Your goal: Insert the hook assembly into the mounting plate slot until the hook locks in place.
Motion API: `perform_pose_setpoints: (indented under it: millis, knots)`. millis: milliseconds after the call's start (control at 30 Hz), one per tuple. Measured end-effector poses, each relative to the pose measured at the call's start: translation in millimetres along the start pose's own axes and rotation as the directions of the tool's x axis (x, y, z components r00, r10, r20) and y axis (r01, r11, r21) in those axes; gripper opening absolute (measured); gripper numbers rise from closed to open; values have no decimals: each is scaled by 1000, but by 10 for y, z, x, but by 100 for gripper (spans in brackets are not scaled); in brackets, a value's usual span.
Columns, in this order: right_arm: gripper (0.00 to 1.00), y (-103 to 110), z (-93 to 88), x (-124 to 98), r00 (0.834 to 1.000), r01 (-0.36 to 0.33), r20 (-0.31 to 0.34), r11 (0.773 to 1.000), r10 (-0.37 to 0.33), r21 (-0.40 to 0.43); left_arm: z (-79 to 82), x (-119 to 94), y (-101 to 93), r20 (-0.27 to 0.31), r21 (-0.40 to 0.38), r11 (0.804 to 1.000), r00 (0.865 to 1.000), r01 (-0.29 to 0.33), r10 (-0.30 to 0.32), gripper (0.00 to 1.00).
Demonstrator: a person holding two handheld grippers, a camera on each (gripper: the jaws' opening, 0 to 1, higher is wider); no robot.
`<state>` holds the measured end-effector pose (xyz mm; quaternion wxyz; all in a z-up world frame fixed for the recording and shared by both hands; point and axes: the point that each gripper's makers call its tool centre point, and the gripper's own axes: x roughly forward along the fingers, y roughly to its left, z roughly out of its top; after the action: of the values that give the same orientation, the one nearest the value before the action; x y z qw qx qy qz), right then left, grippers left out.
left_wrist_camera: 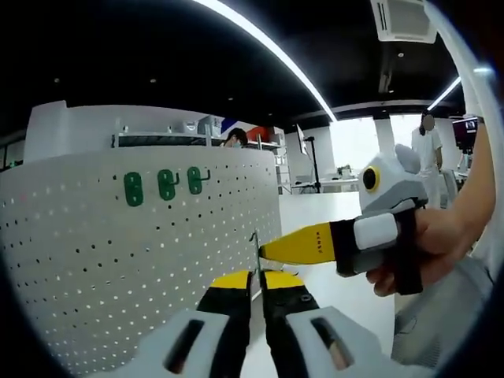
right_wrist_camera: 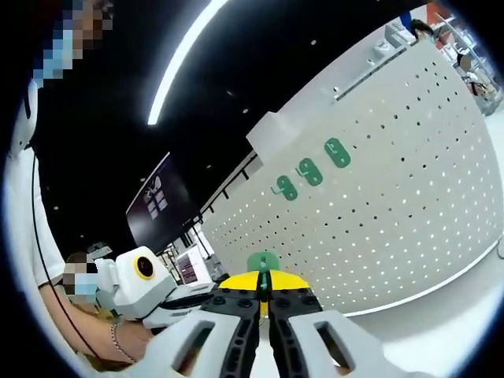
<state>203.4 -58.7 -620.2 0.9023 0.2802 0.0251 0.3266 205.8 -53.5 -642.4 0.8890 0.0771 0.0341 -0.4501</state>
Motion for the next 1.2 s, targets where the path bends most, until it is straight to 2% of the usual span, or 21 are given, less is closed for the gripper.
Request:
perform_pose_setpoints:
  millis: [167, 267, 367, 433, 567, 700, 800, 1000, 1100, 1200]
  knots:
    - [0, -14, -11, -6, 1000, 5, -4, 1000, -5, -5, -29, -1, 21, -10, -4, 1000, 1000, -6, 6, 19]
    - [0, -4, -9, -6, 1000, 0, -4, 1000, 0, -6, -97, 16, 50, -38, -24, 1000, 999, -18, 17, 37]
    - [0, 7, -13, 0, 1000, -6, -6, 1000, 6, -4, -147, 18, 71, -49, -37, 999, 998, -29, 27, 49]
    - [0, 16, -16, 3, 1000, -7, -7, 1000, 7, -2, -221, 36, 28, -71, -65, 998, 997, -5, 1, 58]
    - [0, 33, -31, 10, 1000, -16, -11, 1000, 16, 4, -298, 45, 24, -96, -53, 999, 995, -7, 2, 71]
    - [0, 48, -33, 17, 1000, -22, -12, 1000, 22, 4, -363, 57, 43, -120, -69, 997, 993, -26, 17, 92]
    - [0, 55, -37, 23, 1000, -22, -14, 1000, 22, 2, -368, 46, 63, -123, -77, 996, 992, -40, 30, 95]
    - [0, 55, -40, 27, 1000, -15, -21, 1000, 15, -23, -378, 37, 56, -127, -75, 997, 992, -35, 26, 93]
    - [0, -9, -22, 14, 998, 29, -44, 988, -36, -155, -386, 30, 51, -126, -80, 996, 992, -38, 28, 92]
    - [0, -105, 13, -11, 992, 94, -51, 954, -113, -283, -401, 29, 39, -128, -89, 995, 991, -37, 25, 91]
